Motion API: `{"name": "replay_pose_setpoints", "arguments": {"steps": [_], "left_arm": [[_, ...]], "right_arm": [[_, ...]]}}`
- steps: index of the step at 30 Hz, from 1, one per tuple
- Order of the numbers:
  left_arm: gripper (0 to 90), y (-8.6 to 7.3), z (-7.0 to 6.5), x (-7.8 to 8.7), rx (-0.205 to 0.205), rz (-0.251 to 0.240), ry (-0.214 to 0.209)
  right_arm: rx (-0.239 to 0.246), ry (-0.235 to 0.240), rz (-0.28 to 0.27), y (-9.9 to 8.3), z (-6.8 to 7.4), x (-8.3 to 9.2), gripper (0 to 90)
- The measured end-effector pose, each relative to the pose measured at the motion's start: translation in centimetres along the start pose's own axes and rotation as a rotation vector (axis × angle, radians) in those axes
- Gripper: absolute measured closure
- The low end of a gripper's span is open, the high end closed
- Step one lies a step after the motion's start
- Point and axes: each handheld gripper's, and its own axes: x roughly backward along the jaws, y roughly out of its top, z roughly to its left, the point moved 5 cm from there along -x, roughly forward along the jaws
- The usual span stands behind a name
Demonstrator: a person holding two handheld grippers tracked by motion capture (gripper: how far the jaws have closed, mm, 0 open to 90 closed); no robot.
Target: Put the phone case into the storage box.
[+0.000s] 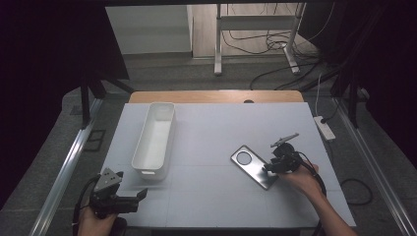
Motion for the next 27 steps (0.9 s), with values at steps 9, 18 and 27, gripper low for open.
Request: {"name": "replay_pose_setpoints", "arguments": {"steps": [9,18,27], "left_arm": [[2.1,0.0,-0.1,-0.1,-0.010,0.008,-0.028],[2.4,0.1,-0.1,-0.1,-0.007,0.006,-0.053],[1.0,0.1,-0.2,-0.4,-0.017,0.041,-0.045]], "right_arm": [[0.019,0.011,0.020,0.0,-0.1,0.2,87.7],[0.003,-0.002,0.022,0.1,-0.1,0.3,88.3],[-0.028,-0.006,-0.046,0.5,-0.3,1.5,88.3]]}}
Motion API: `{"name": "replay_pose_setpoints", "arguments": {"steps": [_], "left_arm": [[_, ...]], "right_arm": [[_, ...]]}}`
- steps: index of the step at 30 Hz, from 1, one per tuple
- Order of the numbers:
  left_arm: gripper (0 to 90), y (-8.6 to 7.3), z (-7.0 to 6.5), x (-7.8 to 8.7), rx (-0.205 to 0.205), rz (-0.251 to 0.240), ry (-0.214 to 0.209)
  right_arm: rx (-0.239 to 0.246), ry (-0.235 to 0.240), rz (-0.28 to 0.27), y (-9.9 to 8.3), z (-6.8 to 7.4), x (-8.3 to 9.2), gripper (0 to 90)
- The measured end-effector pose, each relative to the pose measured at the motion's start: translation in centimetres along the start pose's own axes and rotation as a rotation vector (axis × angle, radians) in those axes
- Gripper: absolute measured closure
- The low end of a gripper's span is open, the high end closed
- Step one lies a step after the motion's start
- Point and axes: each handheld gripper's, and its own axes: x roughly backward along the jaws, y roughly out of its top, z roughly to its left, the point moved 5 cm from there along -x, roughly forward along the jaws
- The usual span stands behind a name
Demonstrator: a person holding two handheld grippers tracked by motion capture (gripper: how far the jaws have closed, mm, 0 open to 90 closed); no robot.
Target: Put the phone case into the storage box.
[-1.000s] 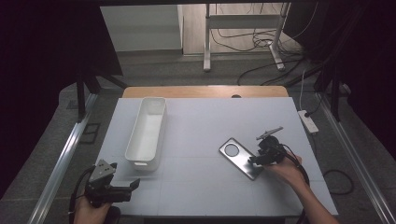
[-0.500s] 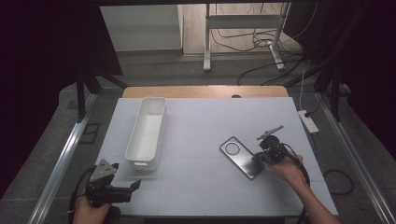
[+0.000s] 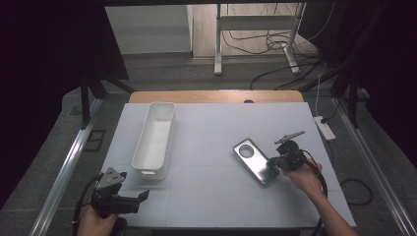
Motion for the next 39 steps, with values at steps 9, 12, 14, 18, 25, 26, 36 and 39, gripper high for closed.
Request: {"name": "replay_pose_setpoints", "arguments": {"steps": [9,12,14,18,25,26,36,39], "left_arm": [[0.0,0.2,-0.3,-0.3,-0.025,0.029,0.006],[0.0,0.4,-0.4,-0.5,-0.023,0.017,-0.004],[0.0,0.6,-0.7,-0.6,-0.029,0.014,-0.011],[0.0,1.1,-1.3,-0.8,-0.043,0.014,-0.021],[0.0,2.3,-2.3,-1.5,-0.052,-0.008,-0.061],[0.0,2.5,-2.4,-1.6,-0.048,-0.013,-0.070],[0.0,4.1,-3.8,-3.4,-0.055,-0.023,-0.134],[0.0,4.5,-4.1,-3.8,-0.063,-0.025,-0.142]], "right_arm": [[-0.026,0.026,-0.060,0.6,0.6,1.1,88.3],[-0.027,0.038,-0.069,0.7,0.8,1.2,88.3],[-0.025,0.040,-0.080,0.9,0.9,1.4,88.3],[-0.024,0.042,-0.099,1.1,1.1,1.7,88.2],[-0.031,0.043,-0.124,1.4,1.3,2.1,88.2],[-0.032,0.043,-0.128,1.4,1.3,2.2,88.2],[-0.012,0.035,-0.166,1.9,2.0,2.9,88.2],[-0.002,0.025,-0.177,2.0,2.1,3.1,88.3]]}}
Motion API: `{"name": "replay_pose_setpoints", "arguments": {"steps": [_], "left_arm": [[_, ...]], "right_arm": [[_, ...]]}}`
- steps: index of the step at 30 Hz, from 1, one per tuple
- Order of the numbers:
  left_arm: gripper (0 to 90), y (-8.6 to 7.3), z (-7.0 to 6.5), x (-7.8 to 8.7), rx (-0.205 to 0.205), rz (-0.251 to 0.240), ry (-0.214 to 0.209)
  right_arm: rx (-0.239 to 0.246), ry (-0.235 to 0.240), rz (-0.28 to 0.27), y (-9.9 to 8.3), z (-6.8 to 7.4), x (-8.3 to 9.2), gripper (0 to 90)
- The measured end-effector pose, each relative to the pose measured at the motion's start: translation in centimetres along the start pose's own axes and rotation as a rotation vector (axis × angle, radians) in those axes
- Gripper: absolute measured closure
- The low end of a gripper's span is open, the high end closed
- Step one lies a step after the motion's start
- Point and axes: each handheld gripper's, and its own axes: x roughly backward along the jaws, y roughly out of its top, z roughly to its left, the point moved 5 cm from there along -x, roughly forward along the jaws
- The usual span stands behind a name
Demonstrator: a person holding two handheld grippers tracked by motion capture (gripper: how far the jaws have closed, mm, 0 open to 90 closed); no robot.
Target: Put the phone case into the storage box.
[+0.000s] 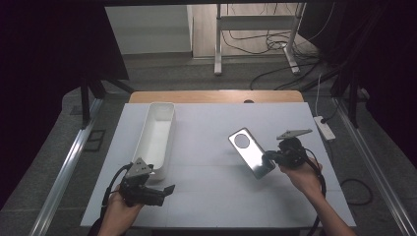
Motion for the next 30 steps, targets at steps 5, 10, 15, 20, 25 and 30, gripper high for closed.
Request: {"name": "replay_pose_setpoints", "arguments": {"steps": [5,10,15,20,25,30], "left_arm": [[0.0,1.2,0.0,-0.9,-0.012,-0.016,-0.021],[0.0,2.3,0.1,-1.9,-0.009,-0.026,-0.036],[0.0,3.3,0.1,-2.6,-0.013,-0.039,-0.048],[0.1,4.4,-0.1,-3.6,-0.018,-0.048,-0.069],[0.1,5.3,-0.4,-4.6,-0.033,-0.045,-0.086],[0.0,6.0,-0.8,-5.3,-0.048,-0.029,-0.104]], "right_arm": [[0.009,-0.010,-0.025,0.3,0.2,0.2,88.3],[0.010,-0.008,-0.030,0.4,0.3,0.2,88.2],[0.005,-0.005,-0.039,0.4,0.4,0.3,88.2],[0.012,-0.006,-0.044,0.6,0.6,0.4,88.2],[0.017,-0.003,-0.054,0.7,1.0,0.3,88.2],[0.021,0.001,-0.062,0.9,1.4,0.3,88.2]]}}
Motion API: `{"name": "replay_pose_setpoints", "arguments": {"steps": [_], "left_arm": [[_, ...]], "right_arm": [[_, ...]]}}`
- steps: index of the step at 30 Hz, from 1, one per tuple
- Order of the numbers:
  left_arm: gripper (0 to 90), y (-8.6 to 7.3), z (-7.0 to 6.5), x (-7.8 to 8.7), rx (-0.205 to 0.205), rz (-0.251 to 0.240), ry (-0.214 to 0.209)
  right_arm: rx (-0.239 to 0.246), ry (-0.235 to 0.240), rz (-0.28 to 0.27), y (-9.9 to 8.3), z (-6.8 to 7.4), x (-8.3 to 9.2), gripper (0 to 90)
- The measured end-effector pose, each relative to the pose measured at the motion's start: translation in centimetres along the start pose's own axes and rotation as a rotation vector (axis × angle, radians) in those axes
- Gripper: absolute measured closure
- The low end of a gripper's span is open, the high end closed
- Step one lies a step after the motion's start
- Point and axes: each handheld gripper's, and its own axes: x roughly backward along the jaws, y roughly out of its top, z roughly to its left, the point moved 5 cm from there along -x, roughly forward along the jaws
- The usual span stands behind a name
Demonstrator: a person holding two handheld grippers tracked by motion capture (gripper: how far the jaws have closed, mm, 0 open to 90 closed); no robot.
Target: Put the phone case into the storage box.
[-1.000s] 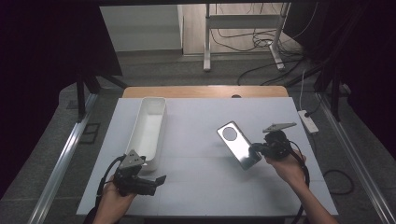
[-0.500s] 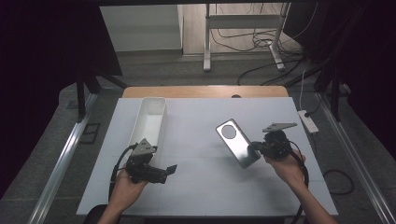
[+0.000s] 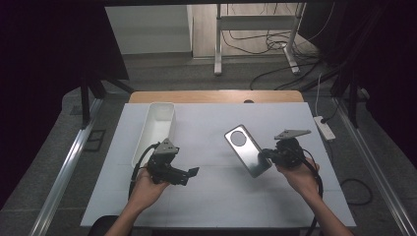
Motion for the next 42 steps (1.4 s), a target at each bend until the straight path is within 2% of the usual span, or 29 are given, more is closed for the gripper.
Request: {"name": "replay_pose_setpoints", "arguments": {"steps": [11,17,33,42], "left_arm": [[0.0,1.1,-0.2,-1.5,-0.010,0.017,-0.029],[0.0,1.7,-0.5,-2.3,0.016,0.019,-0.063],[0.0,3.0,-1.2,-4.3,0.033,0.039,-0.116],[0.0,3.7,-1.5,-5.1,0.065,0.030,-0.174]], "right_arm": [[0.020,0.007,-0.009,0.3,1.0,-0.1,88.2],[0.034,0.012,-0.018,0.5,1.6,-0.2,88.2],[0.063,0.033,-0.048,1.0,3.4,-0.6,88.2],[0.082,0.047,-0.064,1.2,4.5,-0.8,88.2]]}}
